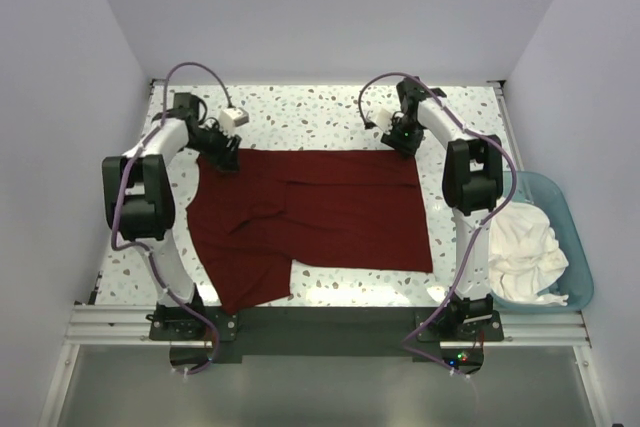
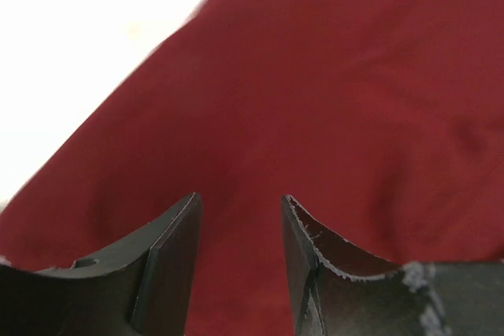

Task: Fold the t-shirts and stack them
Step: Fold the tshirt

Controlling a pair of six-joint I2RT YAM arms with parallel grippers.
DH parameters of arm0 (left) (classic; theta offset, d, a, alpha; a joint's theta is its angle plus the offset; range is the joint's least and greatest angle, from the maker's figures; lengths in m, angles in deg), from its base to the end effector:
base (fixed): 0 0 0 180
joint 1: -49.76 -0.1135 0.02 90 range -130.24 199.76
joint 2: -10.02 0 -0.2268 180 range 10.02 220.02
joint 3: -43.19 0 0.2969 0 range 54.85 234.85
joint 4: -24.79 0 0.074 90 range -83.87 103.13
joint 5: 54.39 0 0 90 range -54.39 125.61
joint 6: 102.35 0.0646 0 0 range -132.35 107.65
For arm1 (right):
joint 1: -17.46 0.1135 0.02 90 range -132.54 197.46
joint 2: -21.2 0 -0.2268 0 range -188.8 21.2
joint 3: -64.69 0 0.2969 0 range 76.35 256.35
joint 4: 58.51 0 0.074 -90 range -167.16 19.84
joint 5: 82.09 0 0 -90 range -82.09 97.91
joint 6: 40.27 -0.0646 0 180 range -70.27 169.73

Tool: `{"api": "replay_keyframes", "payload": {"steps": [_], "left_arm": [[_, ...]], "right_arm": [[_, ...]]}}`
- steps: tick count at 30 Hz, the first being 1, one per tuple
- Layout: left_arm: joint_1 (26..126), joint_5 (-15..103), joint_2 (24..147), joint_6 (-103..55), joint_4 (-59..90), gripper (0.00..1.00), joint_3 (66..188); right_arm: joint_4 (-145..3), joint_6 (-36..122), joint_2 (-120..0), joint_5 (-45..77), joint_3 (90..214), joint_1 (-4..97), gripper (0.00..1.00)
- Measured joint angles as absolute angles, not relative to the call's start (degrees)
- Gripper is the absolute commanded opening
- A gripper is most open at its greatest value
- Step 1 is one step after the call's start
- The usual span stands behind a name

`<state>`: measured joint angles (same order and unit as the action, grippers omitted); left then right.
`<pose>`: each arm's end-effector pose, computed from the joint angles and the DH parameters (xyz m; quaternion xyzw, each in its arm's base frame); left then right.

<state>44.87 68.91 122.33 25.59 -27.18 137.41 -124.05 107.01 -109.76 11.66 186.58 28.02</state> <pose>0.4334 0.0015 0.1108 0.3160 0.8905 -0.2022 0.2575 0.4894 0.0955 0.1045 -0.5563 0.8195 -0.0233 0.1357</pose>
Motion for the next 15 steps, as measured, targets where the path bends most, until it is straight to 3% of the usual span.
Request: {"api": "replay_keyframes", "payload": {"steps": [8,15], "left_arm": [[58.86,74.04,111.75,33.87,-26.5,0.48,126.68],[71.6,73.45,111.08,34.77,-21.65,0.48,120.5]], "right_arm": [[-123.86,107.97,-109.78,11.37,186.58,28.0,0.34],[-124.16,107.9,-109.78,11.92,187.3,27.94,0.37]]}}
